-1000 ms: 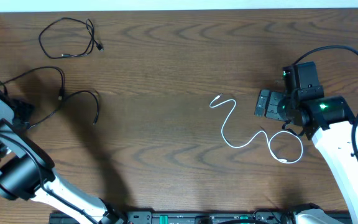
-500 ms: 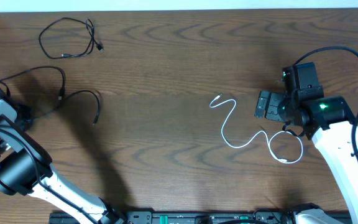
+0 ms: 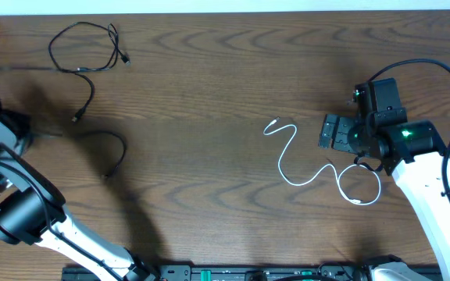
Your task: Untangle cables
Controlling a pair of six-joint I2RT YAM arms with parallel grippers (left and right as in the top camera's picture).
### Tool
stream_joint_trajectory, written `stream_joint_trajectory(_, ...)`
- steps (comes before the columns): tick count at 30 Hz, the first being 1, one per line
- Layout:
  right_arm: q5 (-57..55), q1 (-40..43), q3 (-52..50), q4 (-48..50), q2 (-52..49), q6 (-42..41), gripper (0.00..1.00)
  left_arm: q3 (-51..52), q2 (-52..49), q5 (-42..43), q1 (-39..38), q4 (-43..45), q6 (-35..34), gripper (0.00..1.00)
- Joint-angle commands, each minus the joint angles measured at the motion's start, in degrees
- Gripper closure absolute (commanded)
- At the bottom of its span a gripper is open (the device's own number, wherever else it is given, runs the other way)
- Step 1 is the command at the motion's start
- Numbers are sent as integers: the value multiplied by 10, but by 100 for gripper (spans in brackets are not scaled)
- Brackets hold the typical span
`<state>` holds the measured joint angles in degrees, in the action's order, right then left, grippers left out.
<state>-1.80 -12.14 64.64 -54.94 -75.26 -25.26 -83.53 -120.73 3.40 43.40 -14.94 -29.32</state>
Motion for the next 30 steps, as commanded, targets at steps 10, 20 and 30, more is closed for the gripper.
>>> stream_joint_trajectory(10,9,4,-3,5,2,-4,1,-28,30,16,-1,-112,18,5)
stream_joint_trajectory(20,33,0,-5,8,2,-4,1,-28,160,25,-42,-322,14,4)
stream_joint_trajectory(30,42,0,-10,14,2,-4,1,51,134,56,-153,-359,17,4)
